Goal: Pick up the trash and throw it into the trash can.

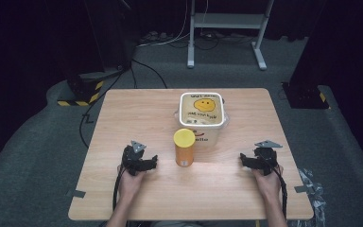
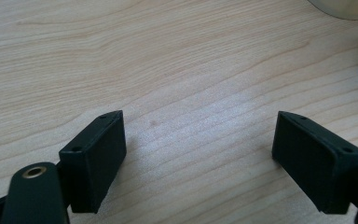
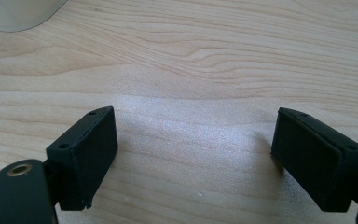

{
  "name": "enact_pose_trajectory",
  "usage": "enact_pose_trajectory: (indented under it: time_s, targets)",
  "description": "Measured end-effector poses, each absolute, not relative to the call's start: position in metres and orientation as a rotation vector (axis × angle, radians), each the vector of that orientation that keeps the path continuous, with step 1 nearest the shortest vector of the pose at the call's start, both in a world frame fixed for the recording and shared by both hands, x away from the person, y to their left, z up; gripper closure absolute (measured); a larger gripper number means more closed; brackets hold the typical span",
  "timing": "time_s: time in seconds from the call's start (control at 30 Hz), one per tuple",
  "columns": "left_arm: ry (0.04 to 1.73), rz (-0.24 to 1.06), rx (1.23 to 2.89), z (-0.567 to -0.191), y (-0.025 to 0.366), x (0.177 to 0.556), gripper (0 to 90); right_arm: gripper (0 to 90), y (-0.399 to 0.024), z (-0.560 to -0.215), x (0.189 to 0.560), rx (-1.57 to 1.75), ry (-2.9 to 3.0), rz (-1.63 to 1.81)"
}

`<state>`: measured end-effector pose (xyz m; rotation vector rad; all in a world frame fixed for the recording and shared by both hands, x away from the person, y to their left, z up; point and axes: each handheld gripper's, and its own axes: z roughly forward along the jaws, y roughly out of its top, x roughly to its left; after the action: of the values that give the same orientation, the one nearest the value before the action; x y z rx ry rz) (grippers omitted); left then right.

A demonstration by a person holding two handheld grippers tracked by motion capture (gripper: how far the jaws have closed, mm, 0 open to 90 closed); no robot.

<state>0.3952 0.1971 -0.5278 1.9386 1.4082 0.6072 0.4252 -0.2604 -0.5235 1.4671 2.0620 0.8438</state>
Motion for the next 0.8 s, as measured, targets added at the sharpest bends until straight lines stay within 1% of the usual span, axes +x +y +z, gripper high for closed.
enact_pose_trajectory:
  time_s: [0.43, 0.63, 0.8]
  targets:
    - [1.388, 0.593, 1.960, -0.526, 0.200, 0.393, 16.4, 14.3, -0.260, -0.523, 0.425, 1.465, 2.064, 0.841]
    - [1.339, 0.540, 1.953, -0.519, 0.198, 0.386, 15.8, 14.4, -0.260, -0.523, 0.425, 1.467, 2.061, 0.841]
    - [1.292, 0.543, 1.979, -0.513, 0.191, 0.379, 15.0, 14.5, -0.260, -0.524, 0.425, 1.465, 2.061, 0.840]
